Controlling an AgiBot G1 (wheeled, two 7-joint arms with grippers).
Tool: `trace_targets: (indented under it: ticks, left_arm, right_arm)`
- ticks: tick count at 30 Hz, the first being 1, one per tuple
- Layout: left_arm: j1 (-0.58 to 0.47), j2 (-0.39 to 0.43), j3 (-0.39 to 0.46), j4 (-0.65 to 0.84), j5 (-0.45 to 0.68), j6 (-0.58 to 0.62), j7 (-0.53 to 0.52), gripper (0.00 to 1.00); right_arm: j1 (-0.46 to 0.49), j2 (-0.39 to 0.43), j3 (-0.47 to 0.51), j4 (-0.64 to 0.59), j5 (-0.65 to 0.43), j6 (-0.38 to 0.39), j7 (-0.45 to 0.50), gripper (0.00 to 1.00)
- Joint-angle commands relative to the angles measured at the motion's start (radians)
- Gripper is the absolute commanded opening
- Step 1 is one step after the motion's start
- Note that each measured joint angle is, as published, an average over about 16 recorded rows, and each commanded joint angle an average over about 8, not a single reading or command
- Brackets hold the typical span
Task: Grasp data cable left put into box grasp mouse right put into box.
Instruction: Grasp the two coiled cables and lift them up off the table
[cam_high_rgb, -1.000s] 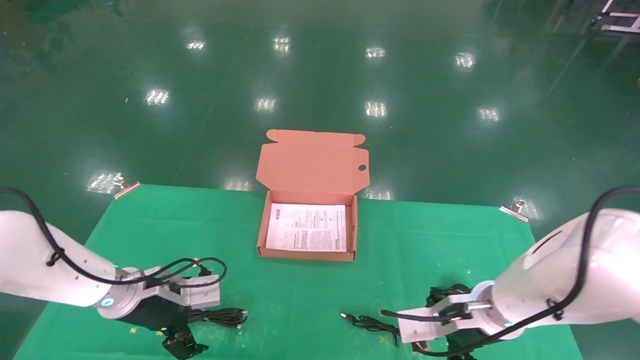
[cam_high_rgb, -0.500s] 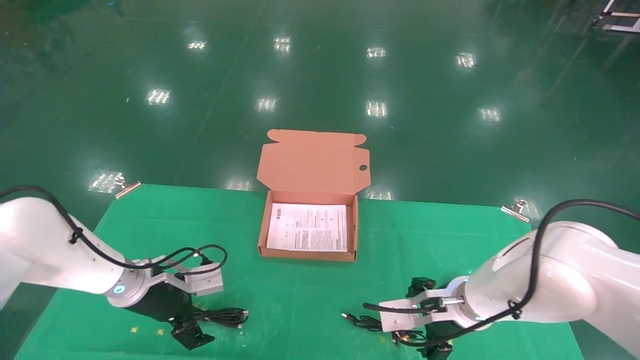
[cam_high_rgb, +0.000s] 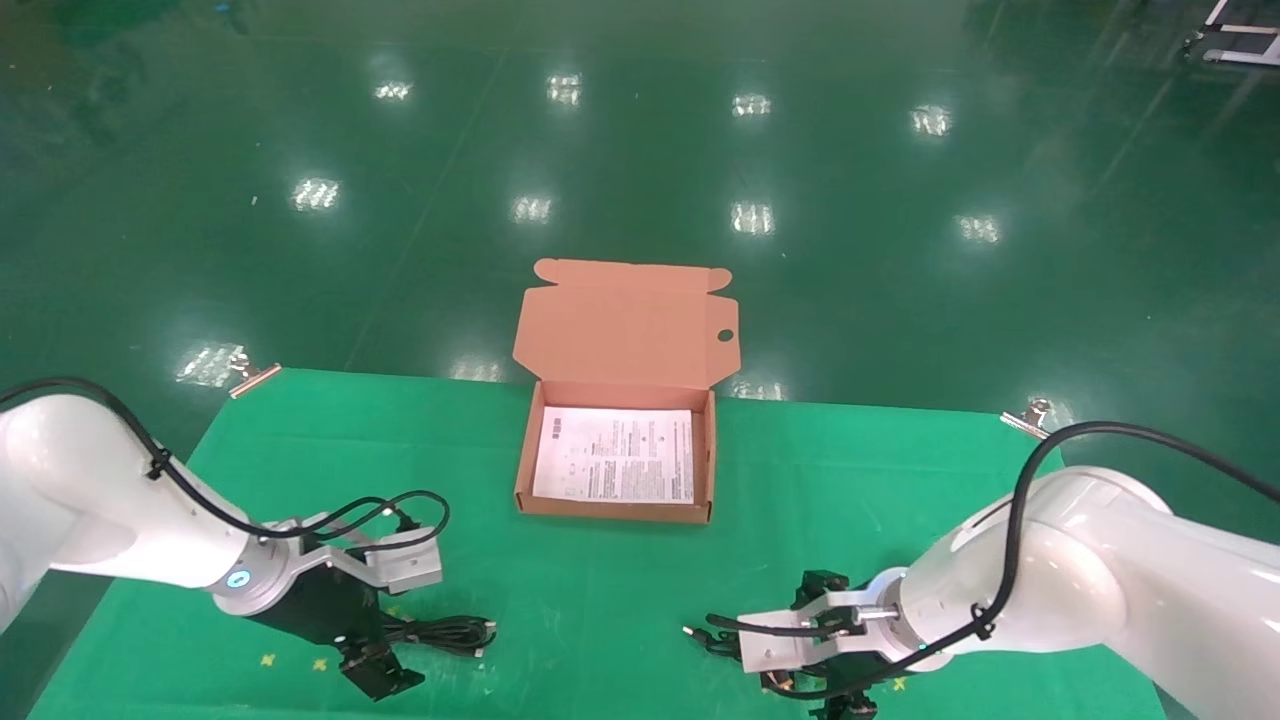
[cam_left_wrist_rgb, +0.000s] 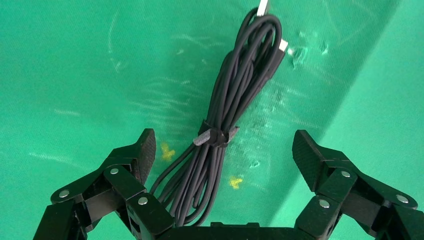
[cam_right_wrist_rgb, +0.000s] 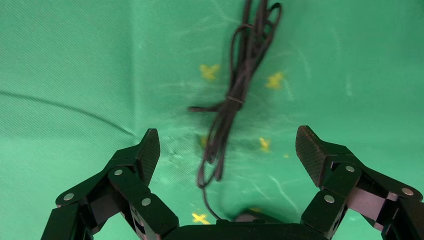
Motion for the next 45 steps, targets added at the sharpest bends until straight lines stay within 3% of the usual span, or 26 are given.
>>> trace_targets:
  ticks: [1, 7, 9, 10, 45]
  left_arm:
    - [-0.004, 0.004, 0.0, 0.018, 0.001, -0.006, 0.014, 0.98]
    - [-0.012, 0.012, 0.0, 0.052, 0.001, -0.016, 0.029, 0.25]
    - [-0.014, 0.014, 0.0, 0.057, 0.0, -0.018, 0.031, 0.02]
    - [-0.014, 0.014, 0.0, 0.057, 0.0, -0.018, 0.03, 0.0]
    - [-0.009, 0.008, 0.001, 0.038, 0.001, -0.013, 0.025, 0.0]
  right_arm:
    - [-0.006, -0.006, 0.001, -0.018, 0.007, 0.005, -0.008, 0.88]
    - [-0.021, -0.02, -0.001, -0.057, 0.012, 0.016, -0.023, 0.13]
    - [-0.023, -0.022, -0.001, -0.063, 0.013, 0.019, -0.025, 0.0]
    - [-0.024, -0.023, -0.001, -0.063, 0.013, 0.019, -0.025, 0.0]
    - [-0.015, -0.015, -0.001, -0.044, 0.011, 0.011, -0.02, 0.0]
